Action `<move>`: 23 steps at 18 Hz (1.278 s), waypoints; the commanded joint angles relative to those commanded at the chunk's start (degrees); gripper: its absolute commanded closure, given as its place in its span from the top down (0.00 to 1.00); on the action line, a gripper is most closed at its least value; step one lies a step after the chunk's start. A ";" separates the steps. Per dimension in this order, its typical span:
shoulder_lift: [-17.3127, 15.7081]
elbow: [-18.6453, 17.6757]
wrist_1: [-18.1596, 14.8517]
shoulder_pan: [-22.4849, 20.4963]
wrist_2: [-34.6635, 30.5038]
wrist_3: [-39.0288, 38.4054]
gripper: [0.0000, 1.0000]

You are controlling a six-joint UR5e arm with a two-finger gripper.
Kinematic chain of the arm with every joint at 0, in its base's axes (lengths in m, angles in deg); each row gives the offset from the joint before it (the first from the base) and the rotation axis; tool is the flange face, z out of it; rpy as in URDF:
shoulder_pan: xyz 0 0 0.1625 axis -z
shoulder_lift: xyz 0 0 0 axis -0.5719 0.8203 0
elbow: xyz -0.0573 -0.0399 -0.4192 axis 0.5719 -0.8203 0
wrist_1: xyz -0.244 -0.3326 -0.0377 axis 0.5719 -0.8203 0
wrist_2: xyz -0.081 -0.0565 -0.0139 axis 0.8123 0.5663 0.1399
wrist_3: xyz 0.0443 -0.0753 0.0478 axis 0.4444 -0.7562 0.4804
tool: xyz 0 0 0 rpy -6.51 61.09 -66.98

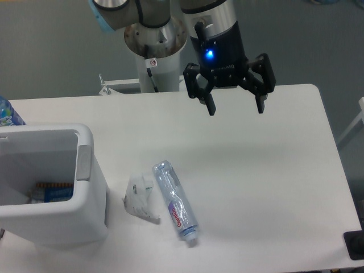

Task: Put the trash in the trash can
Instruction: 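Move the open gripper over the crumpled plastic bag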

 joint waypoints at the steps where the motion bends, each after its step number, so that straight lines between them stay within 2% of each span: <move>1: 0.00 0.00 0.00 0.09 -0.09 -0.35 1.00; 9: 0.00 -3.51 0.09 0.44 0.62 -0.70 1.00; 15: -0.09 -6.68 0.18 2.10 1.23 -12.20 1.00; 19: -0.09 -10.53 0.18 3.08 8.68 -19.59 1.00; 23: 0.26 -15.46 0.18 3.86 13.18 -19.86 1.00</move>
